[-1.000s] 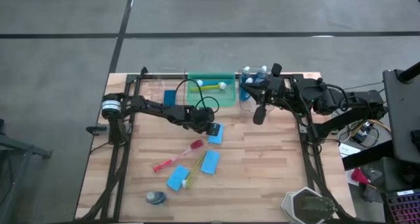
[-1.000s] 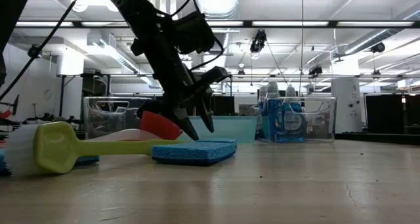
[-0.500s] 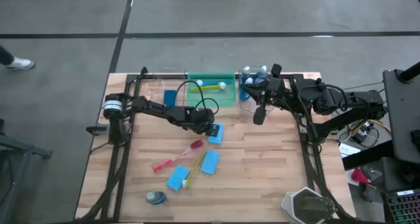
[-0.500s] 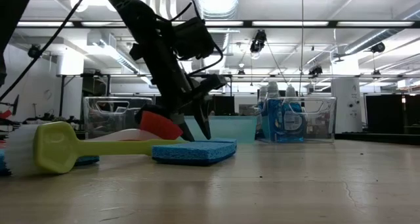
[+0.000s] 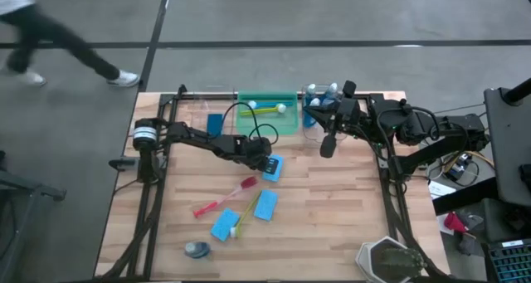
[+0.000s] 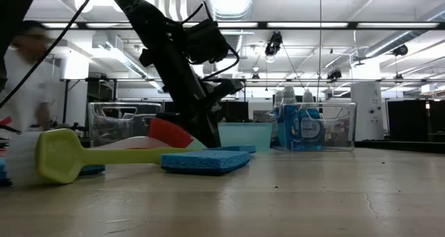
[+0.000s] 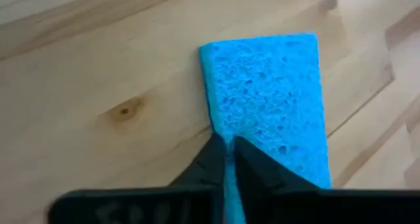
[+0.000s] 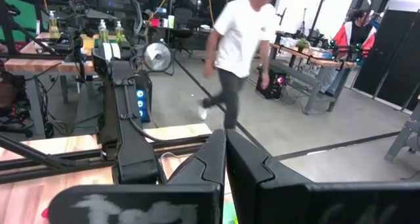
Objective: Pick & Place Kitchen Sink Supplies
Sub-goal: Put the blue sponge wipe into the left transparent bin
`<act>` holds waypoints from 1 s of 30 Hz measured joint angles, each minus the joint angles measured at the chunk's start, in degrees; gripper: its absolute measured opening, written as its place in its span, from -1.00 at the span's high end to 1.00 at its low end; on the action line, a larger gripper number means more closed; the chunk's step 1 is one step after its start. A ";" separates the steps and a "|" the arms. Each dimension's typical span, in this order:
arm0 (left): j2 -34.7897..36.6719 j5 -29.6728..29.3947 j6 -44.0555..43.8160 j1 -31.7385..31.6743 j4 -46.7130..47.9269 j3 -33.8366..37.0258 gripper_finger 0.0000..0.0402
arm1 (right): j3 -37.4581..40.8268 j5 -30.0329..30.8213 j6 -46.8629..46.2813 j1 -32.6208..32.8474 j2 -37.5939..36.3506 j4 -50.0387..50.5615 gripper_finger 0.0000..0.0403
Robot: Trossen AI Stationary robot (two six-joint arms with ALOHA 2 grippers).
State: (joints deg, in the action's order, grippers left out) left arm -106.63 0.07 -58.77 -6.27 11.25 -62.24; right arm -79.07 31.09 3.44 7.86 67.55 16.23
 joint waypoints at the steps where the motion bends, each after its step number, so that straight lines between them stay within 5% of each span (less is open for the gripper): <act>1: 0.00 0.32 0.25 -0.02 -0.84 0.00 0.95 | 0.00 0.00 -0.01 0.00 0.00 0.02 0.96; 8: 1.96 1.46 0.83 0.00 -0.78 -1.24 1.00 | 0.00 0.00 0.00 -0.01 0.00 -0.06 0.96; 16: 12.04 -1.13 0.05 -0.28 3.23 -2.77 1.00 | 0.00 0.00 -0.22 0.00 -0.02 -0.54 0.96; 19: 17.98 -4.56 -5.94 -1.32 10.08 -2.62 1.00 | 0.00 0.02 0.00 0.00 -0.07 -0.78 0.96; 30: 39.10 -18.04 -1.62 -10.95 38.54 -2.21 1.00 | 0.00 0.00 0.17 -0.02 -0.07 -1.62 0.96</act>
State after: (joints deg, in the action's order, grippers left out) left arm -67.53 -17.97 -60.39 -17.21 49.79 -64.45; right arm -79.07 31.09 3.61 7.84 67.48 14.61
